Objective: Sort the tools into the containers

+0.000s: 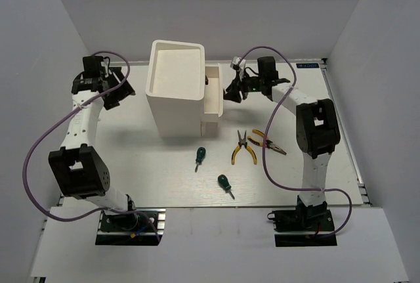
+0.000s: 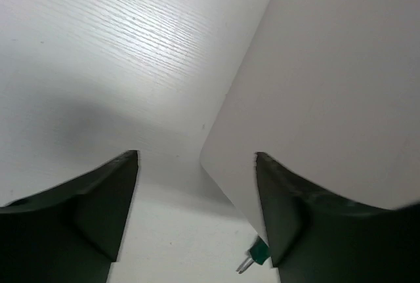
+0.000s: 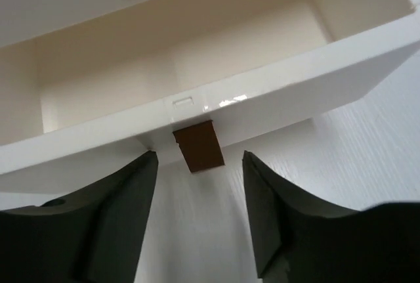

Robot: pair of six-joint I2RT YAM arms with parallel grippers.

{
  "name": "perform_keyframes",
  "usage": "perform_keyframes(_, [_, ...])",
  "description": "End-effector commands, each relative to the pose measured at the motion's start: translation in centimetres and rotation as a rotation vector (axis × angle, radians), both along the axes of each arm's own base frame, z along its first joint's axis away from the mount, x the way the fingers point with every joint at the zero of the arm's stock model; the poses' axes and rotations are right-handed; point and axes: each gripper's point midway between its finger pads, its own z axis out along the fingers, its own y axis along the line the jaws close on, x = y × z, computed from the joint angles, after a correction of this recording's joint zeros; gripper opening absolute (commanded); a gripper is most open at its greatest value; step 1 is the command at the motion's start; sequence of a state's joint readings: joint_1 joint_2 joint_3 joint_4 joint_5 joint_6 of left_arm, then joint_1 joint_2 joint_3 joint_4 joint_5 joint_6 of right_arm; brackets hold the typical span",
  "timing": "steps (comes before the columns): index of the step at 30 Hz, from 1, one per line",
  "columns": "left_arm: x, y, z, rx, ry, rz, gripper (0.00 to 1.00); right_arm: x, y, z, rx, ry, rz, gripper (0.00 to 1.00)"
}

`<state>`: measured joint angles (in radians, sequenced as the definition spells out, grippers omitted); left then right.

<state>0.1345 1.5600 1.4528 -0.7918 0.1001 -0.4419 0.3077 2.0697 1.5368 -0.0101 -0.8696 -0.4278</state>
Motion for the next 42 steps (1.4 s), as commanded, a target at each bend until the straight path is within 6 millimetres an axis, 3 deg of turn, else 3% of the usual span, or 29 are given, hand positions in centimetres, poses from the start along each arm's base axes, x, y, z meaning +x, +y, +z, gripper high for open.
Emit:
perform_keyframes(1, [-0.9, 1.3, 6.8, 0.102, -0.157, 0.003, 0.75, -0.5, -0.4, 3.5, 0.008, -0.037, 0.017, 0.64])
perform_keyframes(2, [-1.3, 0.7, 8.3, 0.128, -0.199, -0.023, 0.60, -0.7, -0.8, 3.7, -0.006, -0.019, 0.004, 0.68])
perform_keyframes(3, [-1.5, 0.1, 9.4, 0.123, -0.231, -0.064, 0.25, -0.2, -1.4, 3.3, -0.039, -0.017, -0.049, 0.72])
perform_keyframes(4, [-1.7, -1.0, 10.4, 0.113, -0.268, -0.119, 0.15, 0.1, -2.1, 3.5, -0.054, -0.019, -0.084, 0.72])
perform_keyframes(5, [-1.6, -2.4, 12.1, 0.125, -0.342, -0.210, 0.08, -0.5, -2.7, 4.1, -0.068, -0.004, -0.119, 0.73])
perform_keyframes(6, [-2.3, -4.5, 12.2, 0.084, -0.369, -0.310, 0.06, -0.2, -3.8, 3.1, -0.114, 0.009, -0.179, 0.73])
perform_keyframes(7, [-3.5, -6.1, 13.2, 0.065, -0.417, -0.383, 0.06, -0.1, -5.1, 2.3, -0.156, 0.020, -0.240, 0.68])
perform_keyframes(8, [-4.0, -8.5, 13.8, 0.040, -0.473, -0.493, 0.06, -1.3, -6.0, 2.9, -0.185, 0.042, -0.268, 0.62])
perform_keyframes(9, [-5.2, -10.5, 12.7, -0.019, -0.459, -0.587, 0.08, -1.8, -6.6, 2.9, -0.203, 0.053, -0.286, 0.49])
perform_keyframes(10, [-6.2, -12.0, 12.1, -0.053, -0.456, -0.656, 0.14, -3.7, -7.7, 1.6, -0.240, 0.101, -0.301, 0.07])
perform_keyframes(11, [-8.1, -13.9, 10.4, -0.082, -0.412, -0.740, 0.18, -5.1, -8.1, 2.1, -0.249, 0.107, -0.296, 0.00])
perform_keyframes(12, [-9.2, -14.8, 9.4, -0.094, -0.379, -0.784, 0.24, -6.2, -8.4, 3.0, -0.249, 0.091, -0.289, 0.00])
perform_keyframes(13, [-10.3, -15.6, 8.4, -0.099, -0.347, -0.821, 0.30, -8.6, -8.9, 0.5, -0.281, 0.155, -0.266, 0.00])
perform_keyframes(14, [-12.4, -16.9, 7.0, -0.121, -0.299, -0.868, 0.34, -10.9, -8.6, 1.0, -0.269, 0.172, -0.207, 0.00])
perform_keyframes(15, [-13.2, -17.2, 6.5, -0.114, -0.292, -0.879, 0.39, -12.7, -8.7, 1.1, -0.262, 0.176, -0.191, 0.00])
perform_keyframes(16, [-14.7, -17.9, 5.6, -0.127, -0.262, -0.895, 0.52, -14.7, -8.1, 1.4, -0.223, 0.189, -0.132, 0.09])
perform_keyframes(17, [-15.3, -18.3, 5.1, -0.134, -0.246, -0.900, 0.57, -16.2, -8.1, 1.1, -0.224, 0.210, -0.117, 0.25])
perform_keyframes(20, [-16.6, -19.8, 2.5, -0.140, -0.165, -0.923, 0.66, -19.0, -7.7, 0.6, -0.230, 0.297, -0.075, 0.41])
perform_keyframes(21, [-17.5, -21.4, 2.0, -0.142, -0.149, -0.966, 0.67, -19.9, -7.4, 0.5, -0.235, 0.333, -0.072, 0.41])
perform_keyframes(23, [-17.1, -22.3, 0.0, -0.082, -0.089, -0.958, 0.67, -21.2, -7.3, -0.3, -0.269, 0.372, -0.069, 0.43])
perform_keyframes(24, [-17.8, -23.7, -0.6, -0.063, -0.077, -1.007, 0.68, -21.6, -7.1, -0.4, -0.278, 0.377, -0.065, 0.43])
perform_keyframes(26, [-16.9, -24.7, -2.9, 0.022, -0.012, -0.970, 0.70, -22.3, -7.1, -0.9, -0.300, 0.376, -0.069, 0.47])
perform_keyframes(27, [-17.7, -26.1, -3.9, 0.057, 0.004, -1.015, 0.71, -22.5, -6.9, -0.4, -0.293, 0.361, -0.071, 0.47])
perform_keyframes(31, [-16.7, -25.9, -7.8, 0.241, 0.071, -0.882, 0.72, -23.3, -7.1, -0.7, -0.312, 0.363, -0.089, 0.47])
perform_keyframes(38, [-15.1, -25.7, -10.0, 0.334, 0.058, -0.800, 0.75, -24.8, -7.5, -1.4, -0.312, 0.378, -0.106, 0.47])
perform_keyframes(42, [-14.3, -27.2, -11.0, 0.351, 0.036, -0.804, 0.75, -25.0, -7.3, -1.4, -0.299, 0.386, -0.115, 0.47])
